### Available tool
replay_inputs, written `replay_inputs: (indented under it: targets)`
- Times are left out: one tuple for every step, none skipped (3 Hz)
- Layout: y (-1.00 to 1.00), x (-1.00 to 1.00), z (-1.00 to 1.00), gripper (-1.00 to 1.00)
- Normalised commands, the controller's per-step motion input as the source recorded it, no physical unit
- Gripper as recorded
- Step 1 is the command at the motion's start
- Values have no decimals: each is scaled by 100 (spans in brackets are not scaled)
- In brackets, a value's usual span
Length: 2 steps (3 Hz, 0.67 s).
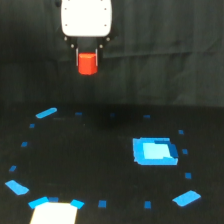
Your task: Pick up the red object from the table
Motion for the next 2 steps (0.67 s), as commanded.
replay_inputs:
  targets:
    - [-14,24,100,-100]
    - [-18,-8,100,-100]
